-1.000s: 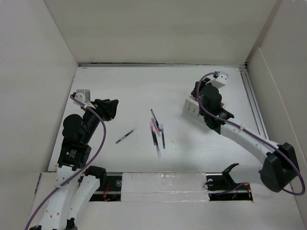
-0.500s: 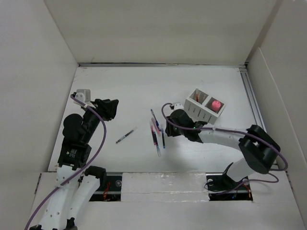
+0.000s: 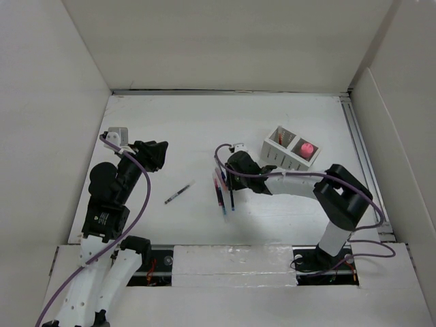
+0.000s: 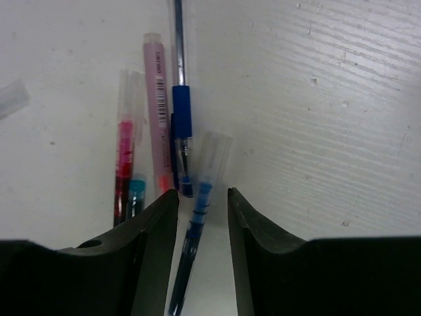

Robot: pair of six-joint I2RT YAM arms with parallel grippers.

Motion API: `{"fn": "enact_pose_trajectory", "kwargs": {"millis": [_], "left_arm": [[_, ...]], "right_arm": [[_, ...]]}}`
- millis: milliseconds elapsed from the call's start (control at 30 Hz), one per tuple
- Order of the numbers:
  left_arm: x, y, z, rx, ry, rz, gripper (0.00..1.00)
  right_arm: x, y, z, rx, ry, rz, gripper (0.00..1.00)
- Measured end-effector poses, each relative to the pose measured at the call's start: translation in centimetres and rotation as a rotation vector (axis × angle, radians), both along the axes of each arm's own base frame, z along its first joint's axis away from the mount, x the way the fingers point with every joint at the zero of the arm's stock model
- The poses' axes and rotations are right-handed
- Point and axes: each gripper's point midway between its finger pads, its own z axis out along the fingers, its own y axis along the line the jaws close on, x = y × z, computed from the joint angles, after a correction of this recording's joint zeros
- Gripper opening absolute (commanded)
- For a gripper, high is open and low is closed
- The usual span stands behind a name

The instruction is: Organize the desk

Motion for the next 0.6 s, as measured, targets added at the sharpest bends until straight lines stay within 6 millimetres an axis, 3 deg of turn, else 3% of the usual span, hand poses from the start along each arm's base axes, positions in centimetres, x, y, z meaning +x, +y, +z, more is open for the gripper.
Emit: {"fn": "enact_pose_trajectory", "kwargs": {"millis": [100, 267, 400, 533, 600], "left_arm": [[0.0, 0.0, 0.0, 0.000, 0.000, 0.000, 0.41], [0.0, 0.0, 0.0, 0.001, 0.001, 0.000, 0.41], [0.0, 0.0, 0.0, 0.001, 0.001, 0.000, 0.41], [0.0, 0.0, 0.0, 0.001, 0.001, 0.000, 0.41], [0.0, 0.0, 0.0, 0.001, 0.001, 0.000, 0.41]], "right_arm": [[0.4, -0.1, -1.4, -0.028, 0.010, -0.014, 0.32], [1.7, -0.2, -1.2, -0.040, -0.016, -0.049, 0.23], [2.1, -0.4, -1.2, -0.048, -0.025, -0.065, 0.27], [2.5, -0.5, -1.4, -0.063, -0.036, -0.079, 0.39], [2.6, -0.6, -1.4, -0.070, -0.041, -0.081, 0.38]]}}
